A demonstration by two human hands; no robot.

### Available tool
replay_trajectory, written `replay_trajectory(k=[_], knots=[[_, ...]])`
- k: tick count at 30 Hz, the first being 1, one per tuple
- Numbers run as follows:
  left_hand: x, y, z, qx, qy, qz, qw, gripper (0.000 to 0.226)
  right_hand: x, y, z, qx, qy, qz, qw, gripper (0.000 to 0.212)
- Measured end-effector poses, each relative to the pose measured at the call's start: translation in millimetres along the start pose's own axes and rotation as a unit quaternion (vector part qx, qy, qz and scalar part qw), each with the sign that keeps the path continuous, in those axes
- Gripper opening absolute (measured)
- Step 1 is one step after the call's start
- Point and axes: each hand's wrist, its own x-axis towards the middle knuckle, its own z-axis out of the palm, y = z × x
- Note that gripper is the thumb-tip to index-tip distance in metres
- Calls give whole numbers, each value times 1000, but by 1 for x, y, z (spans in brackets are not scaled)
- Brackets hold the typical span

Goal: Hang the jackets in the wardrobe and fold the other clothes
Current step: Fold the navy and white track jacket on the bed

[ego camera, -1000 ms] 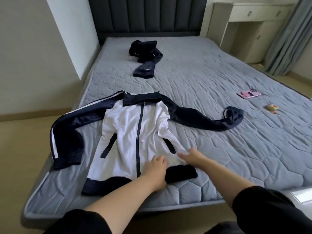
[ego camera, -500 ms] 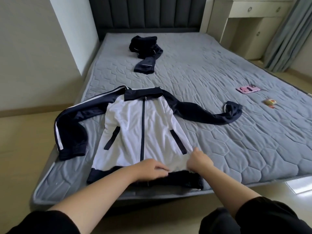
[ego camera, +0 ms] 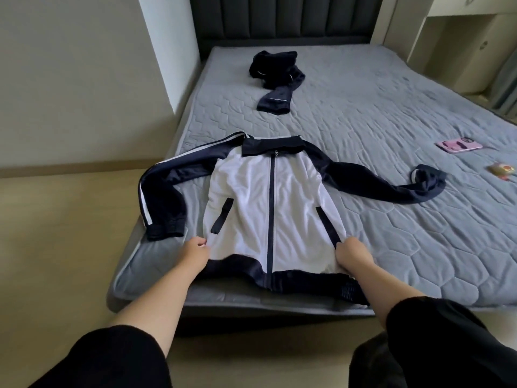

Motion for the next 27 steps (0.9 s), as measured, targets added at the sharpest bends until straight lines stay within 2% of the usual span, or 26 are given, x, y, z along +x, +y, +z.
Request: replay_trajectory(k=[2,4,6,7,8,10,12,13,15,16,18,20,21,23,25,27], knots=[[3,-15,-15,-67,55,-7,996,30,0,6,-3,8,39,3,999,21],[4,-33,-28,-30,100,-14,994,33,-1,14,-5,63,75,31,995,18],[-1,-40,-33,114,70,-18,991,37,-4,15,-4,76,79,60,992,15],[-7,-36,-34,231,44,-13,972,41,-7,13,-2,54,75,68,993,17],[-12,-30,-32,342,39,12,939,44,-8,11,2,18,80,65,994,23],[-18,-17,-26,469,82,141,868,54,-11,4,6,-69,125,5,990,36],[-22,-5,-15,470,110,297,824,59,-13,-4,13,-129,180,-130,966,45],[-24,-2,-7,460,74,345,815,59,-13,-7,16,-134,186,-197,953,49],[-27,-3,7,449,-53,356,818,57,-14,-8,26,-168,134,-270,939,54],[-27,-8,10,454,-118,322,822,55,-13,-3,30,-190,90,-259,943,54],[-27,-22,10,462,-181,260,828,53,-8,13,31,-202,22,-141,969,55],[-25,-24,7,453,-167,244,841,53,-3,18,25,-193,27,-47,980,59],[-26,-19,7,444,-152,244,849,52,-2,15,24,-194,39,-40,979,60],[-28,-3,13,434,-94,256,859,47,-4,8,24,-190,72,-87,975,59],[-32,14,25,424,-43,268,864,44,-5,6,28,-182,60,-126,973,57],[-34,28,43,408,-43,282,868,45,-4,9,32,-170,28,-81,982,56]])
